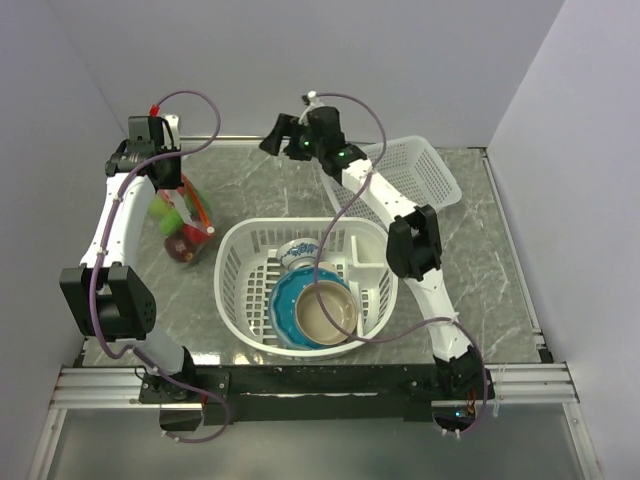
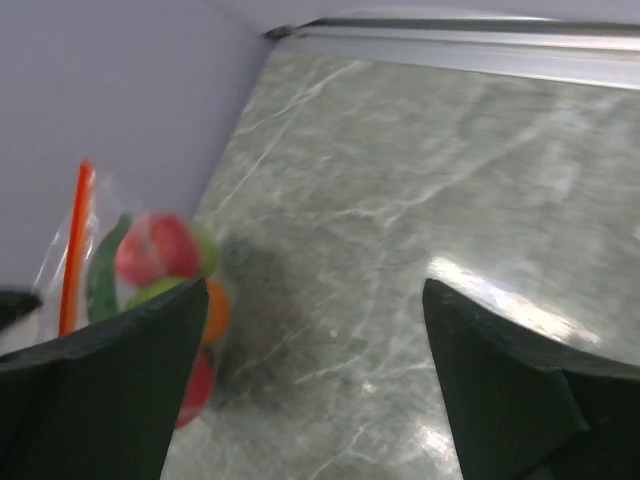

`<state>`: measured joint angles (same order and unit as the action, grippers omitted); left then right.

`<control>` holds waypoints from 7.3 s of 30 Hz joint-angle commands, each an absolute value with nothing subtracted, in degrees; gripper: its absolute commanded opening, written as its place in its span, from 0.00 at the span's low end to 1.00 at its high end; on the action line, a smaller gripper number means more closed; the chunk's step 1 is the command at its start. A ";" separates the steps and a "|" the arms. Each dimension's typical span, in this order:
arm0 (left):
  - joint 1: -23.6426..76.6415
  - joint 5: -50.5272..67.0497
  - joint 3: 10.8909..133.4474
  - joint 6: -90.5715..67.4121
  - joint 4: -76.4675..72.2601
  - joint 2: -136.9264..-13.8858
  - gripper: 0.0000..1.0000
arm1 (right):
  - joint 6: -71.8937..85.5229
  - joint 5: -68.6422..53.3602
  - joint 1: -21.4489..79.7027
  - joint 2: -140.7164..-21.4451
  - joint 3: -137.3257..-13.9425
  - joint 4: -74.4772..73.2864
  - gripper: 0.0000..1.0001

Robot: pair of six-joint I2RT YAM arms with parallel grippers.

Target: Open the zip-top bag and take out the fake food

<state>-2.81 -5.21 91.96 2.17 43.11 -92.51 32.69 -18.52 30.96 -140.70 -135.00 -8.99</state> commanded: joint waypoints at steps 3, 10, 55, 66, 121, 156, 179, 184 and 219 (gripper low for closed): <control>-2.72 -4.92 93.52 0.97 39.81 -91.14 0.01 | 25.44 -31.12 36.99 -125.89 -120.17 1.58 1.00; -2.72 -3.78 93.69 -1.56 40.17 -91.58 0.01 | 21.53 -34.17 43.77 -119.79 -111.18 4.83 1.00; -0.97 0.61 92.11 -3.51 42.98 -86.40 0.01 | 26.98 -35.69 47.64 -138.25 -128.94 -3.16 0.22; -0.97 4.37 104.45 5.08 46.22 -87.61 0.97 | 16.27 -30.15 47.29 -134.56 -133.76 -7.91 0.00; -34.99 85.53 80.86 60.07 41.55 -68.03 0.97 | -25.21 -34.90 59.67 -123.23 -120.15 -18.19 0.00; -17.67 58.02 82.88 104.41 78.40 -75.40 0.99 | -24.09 -24.52 55.81 -114.00 -109.52 -9.23 0.00; -14.24 48.87 76.73 102.83 79.01 -75.32 0.29 | -19.69 -13.11 59.06 -112.23 -106.16 6.59 0.00; -13.71 48.17 79.27 100.30 78.93 -77.07 0.01 | -17.32 -12.57 59.15 -114.70 -110.39 8.69 0.00; -20.31 77.26 99.93 74.18 78.75 -81.13 0.01 | 52.74 -56.16 35.24 -122.17 -94.57 82.62 1.00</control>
<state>-21.93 73.73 99.02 76.09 77.25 -83.53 52.03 -54.06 35.35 -128.01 -94.08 70.52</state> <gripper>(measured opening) 0.028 0.999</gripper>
